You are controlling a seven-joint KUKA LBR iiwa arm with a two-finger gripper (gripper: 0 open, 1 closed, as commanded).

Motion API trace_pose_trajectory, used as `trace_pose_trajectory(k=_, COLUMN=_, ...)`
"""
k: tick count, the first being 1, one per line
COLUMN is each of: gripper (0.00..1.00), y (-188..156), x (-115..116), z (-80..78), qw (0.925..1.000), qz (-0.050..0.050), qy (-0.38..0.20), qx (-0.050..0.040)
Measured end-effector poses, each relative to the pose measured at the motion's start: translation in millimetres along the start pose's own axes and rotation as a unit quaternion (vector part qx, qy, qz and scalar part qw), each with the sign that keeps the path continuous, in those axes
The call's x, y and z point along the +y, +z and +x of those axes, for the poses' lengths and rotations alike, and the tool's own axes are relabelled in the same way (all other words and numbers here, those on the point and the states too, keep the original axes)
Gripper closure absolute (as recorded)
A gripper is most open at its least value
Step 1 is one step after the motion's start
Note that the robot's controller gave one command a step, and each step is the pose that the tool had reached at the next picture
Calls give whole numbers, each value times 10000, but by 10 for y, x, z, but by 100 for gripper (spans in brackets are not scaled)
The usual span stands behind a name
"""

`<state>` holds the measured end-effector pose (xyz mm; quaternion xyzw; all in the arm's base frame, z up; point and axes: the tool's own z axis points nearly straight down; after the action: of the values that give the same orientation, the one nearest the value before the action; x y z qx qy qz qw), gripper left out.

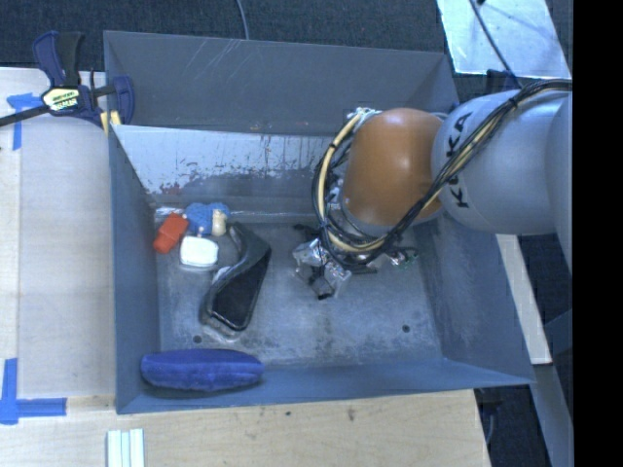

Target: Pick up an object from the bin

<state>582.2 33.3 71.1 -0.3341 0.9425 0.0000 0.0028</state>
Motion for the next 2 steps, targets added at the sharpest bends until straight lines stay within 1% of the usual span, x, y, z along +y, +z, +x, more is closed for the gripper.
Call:
trace_pose_trajectory(k=1, gripper=100, y=-681, x=-426, z=-195, qw=10000, qz=34, qy=-67, qx=-24)
trace_pose_trajectory(k=2, gripper=100, y=-1250, x=-3, z=41, qw=9998, qz=5, qy=-177, qx=2)
